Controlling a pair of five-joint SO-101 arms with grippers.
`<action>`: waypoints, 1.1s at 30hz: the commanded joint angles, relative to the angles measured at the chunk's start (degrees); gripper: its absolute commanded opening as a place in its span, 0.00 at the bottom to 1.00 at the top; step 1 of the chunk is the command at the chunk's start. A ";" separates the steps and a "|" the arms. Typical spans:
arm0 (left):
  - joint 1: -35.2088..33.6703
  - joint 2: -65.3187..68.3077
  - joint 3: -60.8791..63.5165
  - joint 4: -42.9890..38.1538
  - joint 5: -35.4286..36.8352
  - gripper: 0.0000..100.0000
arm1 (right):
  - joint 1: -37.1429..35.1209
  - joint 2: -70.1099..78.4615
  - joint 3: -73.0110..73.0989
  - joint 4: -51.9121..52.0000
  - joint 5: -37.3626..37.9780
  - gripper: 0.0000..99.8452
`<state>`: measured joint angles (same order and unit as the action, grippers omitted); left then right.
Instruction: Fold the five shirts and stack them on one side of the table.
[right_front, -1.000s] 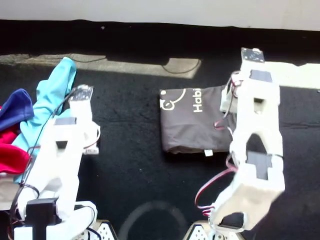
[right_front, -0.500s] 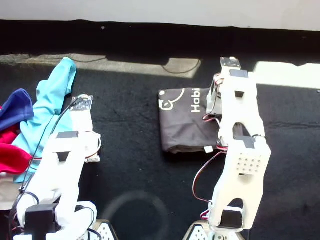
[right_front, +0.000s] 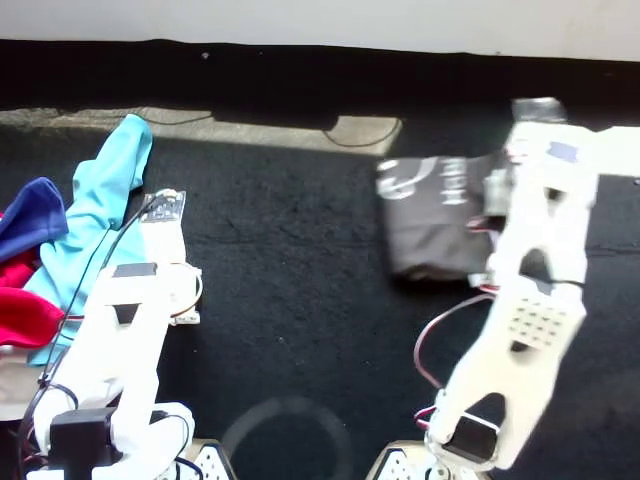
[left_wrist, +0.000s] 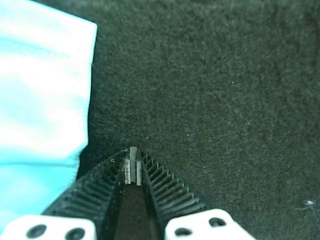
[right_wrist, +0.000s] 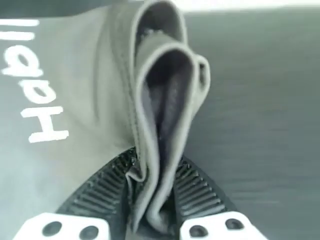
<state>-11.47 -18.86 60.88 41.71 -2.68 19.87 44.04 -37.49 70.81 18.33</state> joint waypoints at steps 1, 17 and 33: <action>-0.13 -0.31 0.22 -1.14 -0.26 0.01 | 6.81 -0.57 -6.90 -5.93 6.07 0.01; -0.13 -0.31 0.22 -1.14 -0.18 0.01 | 9.80 14.02 -21.23 -17.98 15.30 0.01; -0.13 -0.66 0.13 -0.97 -0.18 0.01 | 10.86 17.27 -51.03 1.89 5.01 0.28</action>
<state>-11.47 -18.95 60.97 41.71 -2.68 29.45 62.42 -80.57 69.14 29.58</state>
